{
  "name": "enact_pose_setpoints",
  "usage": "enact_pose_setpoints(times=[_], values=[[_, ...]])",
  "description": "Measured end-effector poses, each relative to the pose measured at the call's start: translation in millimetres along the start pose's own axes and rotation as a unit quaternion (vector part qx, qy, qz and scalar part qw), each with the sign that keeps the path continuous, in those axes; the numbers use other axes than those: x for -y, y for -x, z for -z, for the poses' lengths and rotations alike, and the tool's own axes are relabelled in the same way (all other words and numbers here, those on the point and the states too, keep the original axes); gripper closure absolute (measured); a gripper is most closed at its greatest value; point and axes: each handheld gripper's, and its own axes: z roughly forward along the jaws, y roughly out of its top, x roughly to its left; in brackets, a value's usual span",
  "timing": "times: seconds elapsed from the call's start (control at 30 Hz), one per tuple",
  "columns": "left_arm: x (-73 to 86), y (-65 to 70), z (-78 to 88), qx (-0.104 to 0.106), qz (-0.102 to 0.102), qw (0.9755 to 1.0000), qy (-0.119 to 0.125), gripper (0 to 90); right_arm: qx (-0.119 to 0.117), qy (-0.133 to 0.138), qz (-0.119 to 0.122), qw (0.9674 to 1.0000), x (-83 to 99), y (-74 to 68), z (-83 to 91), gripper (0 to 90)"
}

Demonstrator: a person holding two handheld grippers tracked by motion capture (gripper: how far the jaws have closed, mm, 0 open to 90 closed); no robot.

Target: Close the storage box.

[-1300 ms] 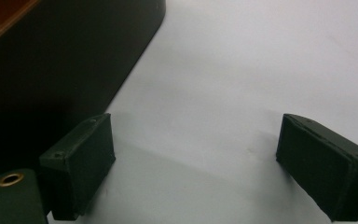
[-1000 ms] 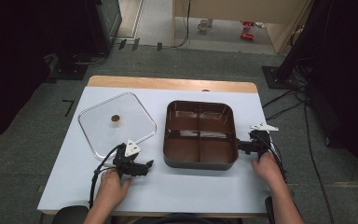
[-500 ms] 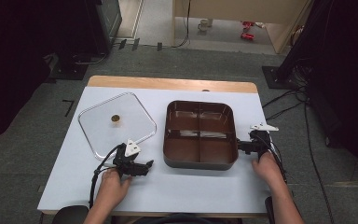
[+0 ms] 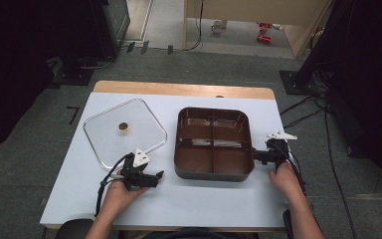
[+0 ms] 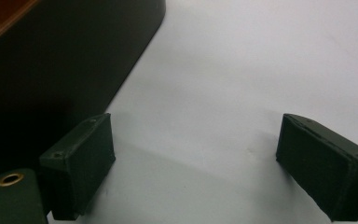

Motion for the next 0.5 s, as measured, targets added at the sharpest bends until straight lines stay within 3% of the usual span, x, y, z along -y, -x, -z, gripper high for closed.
enact_pose_setpoints(times=[0.33,0.5], values=[[-0.2,1.2,0.3,-0.004,0.005,1.0000,-0.001,12.9,0.000,0.001,0.001,1.0000,0.0,0.1,-0.1,10.7],[0.7,5.5,2.9,-0.013,0.010,0.9999,0.000,17.4,0.000,0.001,0.001,1.0000,0.0,0.1,-0.1,10.6]])
